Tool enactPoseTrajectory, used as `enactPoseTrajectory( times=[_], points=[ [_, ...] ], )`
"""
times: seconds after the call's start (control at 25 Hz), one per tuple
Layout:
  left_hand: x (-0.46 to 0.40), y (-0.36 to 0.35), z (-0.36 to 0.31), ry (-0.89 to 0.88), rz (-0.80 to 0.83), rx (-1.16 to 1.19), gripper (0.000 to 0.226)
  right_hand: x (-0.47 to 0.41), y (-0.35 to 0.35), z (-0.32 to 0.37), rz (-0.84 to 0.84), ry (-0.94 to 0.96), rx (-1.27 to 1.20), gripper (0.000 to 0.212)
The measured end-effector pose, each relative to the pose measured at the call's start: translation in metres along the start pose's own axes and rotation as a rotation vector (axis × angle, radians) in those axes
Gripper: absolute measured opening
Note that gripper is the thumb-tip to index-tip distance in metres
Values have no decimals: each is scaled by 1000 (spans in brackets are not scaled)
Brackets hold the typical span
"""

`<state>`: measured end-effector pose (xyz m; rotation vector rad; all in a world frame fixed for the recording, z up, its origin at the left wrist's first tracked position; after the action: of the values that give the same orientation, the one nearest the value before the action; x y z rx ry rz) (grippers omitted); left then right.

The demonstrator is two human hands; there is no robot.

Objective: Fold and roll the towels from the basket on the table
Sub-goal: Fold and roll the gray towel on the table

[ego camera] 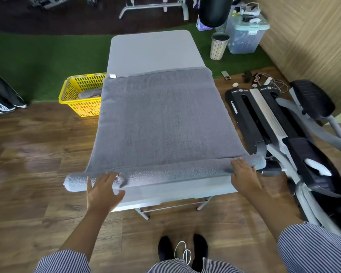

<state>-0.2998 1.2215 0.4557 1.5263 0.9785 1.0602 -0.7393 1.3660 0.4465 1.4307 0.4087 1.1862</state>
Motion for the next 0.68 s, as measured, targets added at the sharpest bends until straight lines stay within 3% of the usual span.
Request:
enactPoseTrajectory(
  times=[0.12,0.24,0.48,0.56,0.68],
  points=[
    [-4,5,-2,-51,19,-7,50,-1,0,2,-6,44,20,63],
    [-3,16,-2,-72,-47,-55,17,-5,8,2,-78,58,-23,54],
    [27,18,70,93,-44,19,29,6,-11,62,-81,181,-27,53],
    [30,20,69,57,-81,-16,24,9,-10,61,-82,183,7,50],
    [21,20,45,-48,-102,-70,36,7,2,35,-45,100,13,36]
  ],
)
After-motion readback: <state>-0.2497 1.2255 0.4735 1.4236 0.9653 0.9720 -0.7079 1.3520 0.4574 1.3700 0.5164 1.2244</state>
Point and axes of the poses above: each hand's wrist, its own x-axis away from the middle knuckle, its own y-axis out of the back of the hand, z = x × y, the point moved 7 cm from there along -x, towards the middle knuckle, and after that the axes turned 7 degrees about z, right-handed, at the moved point
